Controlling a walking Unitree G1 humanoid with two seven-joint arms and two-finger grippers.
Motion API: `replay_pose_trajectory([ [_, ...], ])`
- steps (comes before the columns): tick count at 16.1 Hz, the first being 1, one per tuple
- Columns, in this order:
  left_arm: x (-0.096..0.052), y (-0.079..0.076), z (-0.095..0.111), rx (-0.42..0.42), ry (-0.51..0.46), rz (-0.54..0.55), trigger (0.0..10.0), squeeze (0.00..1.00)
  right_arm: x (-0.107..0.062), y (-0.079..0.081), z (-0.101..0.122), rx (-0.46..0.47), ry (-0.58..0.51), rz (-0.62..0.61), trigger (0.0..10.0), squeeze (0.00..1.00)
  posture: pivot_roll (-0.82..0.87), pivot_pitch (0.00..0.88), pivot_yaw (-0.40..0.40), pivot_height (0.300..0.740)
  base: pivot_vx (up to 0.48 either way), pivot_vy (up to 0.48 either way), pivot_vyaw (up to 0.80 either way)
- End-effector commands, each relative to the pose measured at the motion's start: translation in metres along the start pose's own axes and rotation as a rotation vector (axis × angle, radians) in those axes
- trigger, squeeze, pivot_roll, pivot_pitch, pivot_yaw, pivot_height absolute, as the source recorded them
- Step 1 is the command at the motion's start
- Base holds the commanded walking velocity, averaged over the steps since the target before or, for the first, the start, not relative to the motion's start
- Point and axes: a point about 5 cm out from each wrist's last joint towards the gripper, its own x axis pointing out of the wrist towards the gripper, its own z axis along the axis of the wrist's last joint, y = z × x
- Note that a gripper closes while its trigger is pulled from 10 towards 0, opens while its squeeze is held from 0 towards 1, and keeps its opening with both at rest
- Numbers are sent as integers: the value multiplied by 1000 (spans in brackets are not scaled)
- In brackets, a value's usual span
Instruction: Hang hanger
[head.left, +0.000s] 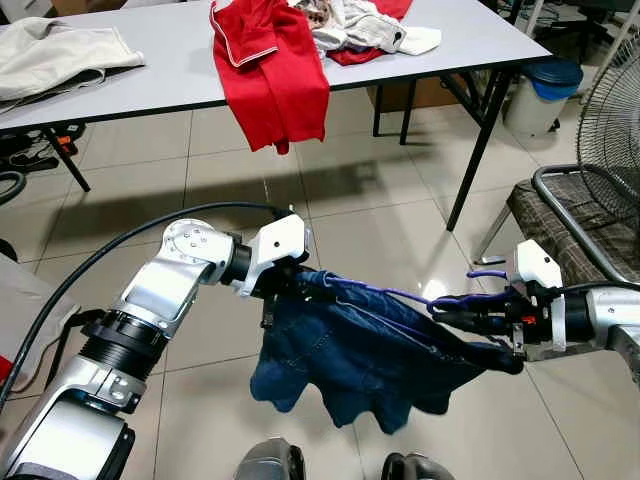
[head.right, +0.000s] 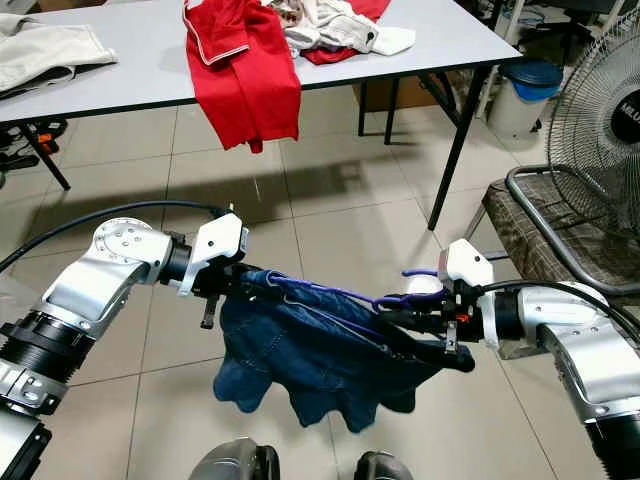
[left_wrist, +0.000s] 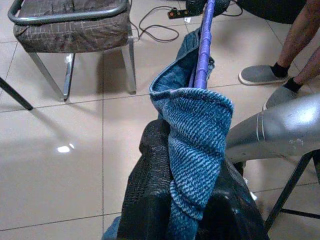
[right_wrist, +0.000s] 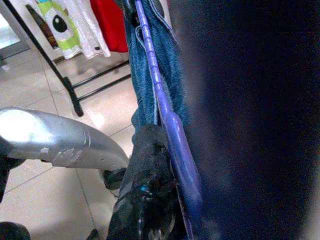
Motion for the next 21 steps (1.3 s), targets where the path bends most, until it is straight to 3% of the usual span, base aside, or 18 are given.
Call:
replay_pose_trajectory([
  [1,-7,4,17,48,-64,8,0,0,-5,-1,2,-10,1,-13,10000,0,-7,82,60,740,0,0,0],
  [2,-7,4,18,43,-67,10,0,0,-9,-4,5,35,-47,-42,10000,0,-6,83,59,740,0,0,0],
  [3,-8,4,17,38,-67,12,0,0,-12,-4,8,52,-70,-44,10000,1000,-7,84,60,740,0,0,0],
  [7,-9,5,13,11,-78,18,0,0,-28,-3,21,68,-172,-62,10000,1000,-10,88,62,740,0,0,0],
  [11,-10,5,18,11,-108,-5,0,0,-35,-1,14,54,-102,-82,10000,1000,-16,90,71,740,0,0,0],
  [12,-10,5,20,13,-114,-9,0,0,-33,-1,12,47,-84,-89,10000,0,-16,90,71,740,0,0,0],
  [17,-10,3,25,22,-131,-33,0,0,-23,-5,13,53,-94,-81,10000,0,-8,89,67,740,0,0,0],
  [18,-10,3,25,22,-131,-34,0,0,-23,-5,13,54,-98,-80,7686,0,-8,89,67,740,0,0,0],
  [19,-10,3,25,23,-131,-34,0,0,-22,-6,13,53,-98,-76,4667,0,-8,89,66,740,0,0,0],
  [20,-11,3,25,24,-131,-35,0,0,-22,-6,14,62,-106,-64,0,0,-7,89,66,740,0,0,0],
  [21,-11,4,26,25,-133,-34,0,0,-22,-3,14,79,-108,-29,0,0,-7,88,66,740,0,0,0],
])
